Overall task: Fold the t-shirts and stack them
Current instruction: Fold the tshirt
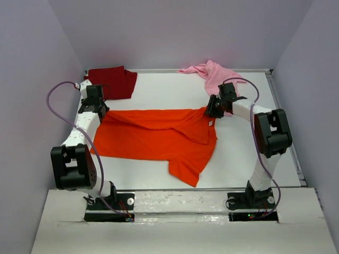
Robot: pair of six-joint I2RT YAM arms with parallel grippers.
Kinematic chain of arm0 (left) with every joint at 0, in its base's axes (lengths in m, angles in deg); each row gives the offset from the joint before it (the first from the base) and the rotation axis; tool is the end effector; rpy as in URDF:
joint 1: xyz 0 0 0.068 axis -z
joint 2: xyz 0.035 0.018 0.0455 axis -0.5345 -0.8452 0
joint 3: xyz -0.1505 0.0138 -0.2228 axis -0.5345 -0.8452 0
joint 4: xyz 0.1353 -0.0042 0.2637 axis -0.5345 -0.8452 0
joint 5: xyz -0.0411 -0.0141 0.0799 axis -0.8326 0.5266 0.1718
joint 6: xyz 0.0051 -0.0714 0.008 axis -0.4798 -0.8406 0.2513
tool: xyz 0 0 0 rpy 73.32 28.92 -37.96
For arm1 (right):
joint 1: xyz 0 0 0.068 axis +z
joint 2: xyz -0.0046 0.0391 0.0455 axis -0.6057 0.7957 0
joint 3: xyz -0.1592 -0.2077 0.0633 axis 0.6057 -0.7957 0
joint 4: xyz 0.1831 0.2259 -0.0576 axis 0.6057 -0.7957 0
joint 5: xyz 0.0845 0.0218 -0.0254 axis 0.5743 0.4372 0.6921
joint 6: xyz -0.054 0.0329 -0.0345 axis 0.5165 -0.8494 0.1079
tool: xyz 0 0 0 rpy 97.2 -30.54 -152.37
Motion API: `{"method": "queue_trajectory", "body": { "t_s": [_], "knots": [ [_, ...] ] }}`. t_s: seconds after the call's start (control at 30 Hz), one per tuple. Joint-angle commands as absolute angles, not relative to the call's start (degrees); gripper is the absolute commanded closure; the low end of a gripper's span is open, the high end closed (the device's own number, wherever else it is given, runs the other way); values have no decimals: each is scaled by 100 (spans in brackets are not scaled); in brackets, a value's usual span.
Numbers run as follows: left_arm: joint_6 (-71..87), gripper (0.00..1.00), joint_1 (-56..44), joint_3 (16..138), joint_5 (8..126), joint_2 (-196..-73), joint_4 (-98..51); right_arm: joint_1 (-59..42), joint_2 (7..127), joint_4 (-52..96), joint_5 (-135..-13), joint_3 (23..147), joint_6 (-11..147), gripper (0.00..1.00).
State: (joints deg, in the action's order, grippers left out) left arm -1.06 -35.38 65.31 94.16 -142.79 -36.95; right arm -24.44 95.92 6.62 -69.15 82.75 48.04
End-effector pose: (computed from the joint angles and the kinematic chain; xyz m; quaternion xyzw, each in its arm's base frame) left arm 0.3812 0.0398 0.2422 -0.2556 0.8375 0.0727 0.4775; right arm 0.4369 0.1126 0.1324 0.0808 0.9394 0.2028 0.2644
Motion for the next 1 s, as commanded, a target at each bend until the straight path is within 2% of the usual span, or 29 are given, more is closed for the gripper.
{"method": "queue_trajectory", "body": {
  "t_s": [0.0,0.07,0.37,0.63,0.97],
  "knots": [
    [-195,53,-3574,6485,9640,-14149,-3651,-2409,9543,931,-6865,8434,4806,57],
    [-248,47,-3583,6555,9745,-14114,-3677,-2409,9534,931,-6909,8425,4806,57],
    [-398,47,-3583,6520,9475,-13709,-3257,-2409,9587,931,-6857,8442,4806,57],
    [-679,51,-3582,6635,7927,-15018,-2685,-2409,9455,966,-6707,8363,4806,58],
    [-573,55,-3609,6837,8558,-15951,-2641,-2409,9543,957,-6883,8319,4938,58]
  ]
}}
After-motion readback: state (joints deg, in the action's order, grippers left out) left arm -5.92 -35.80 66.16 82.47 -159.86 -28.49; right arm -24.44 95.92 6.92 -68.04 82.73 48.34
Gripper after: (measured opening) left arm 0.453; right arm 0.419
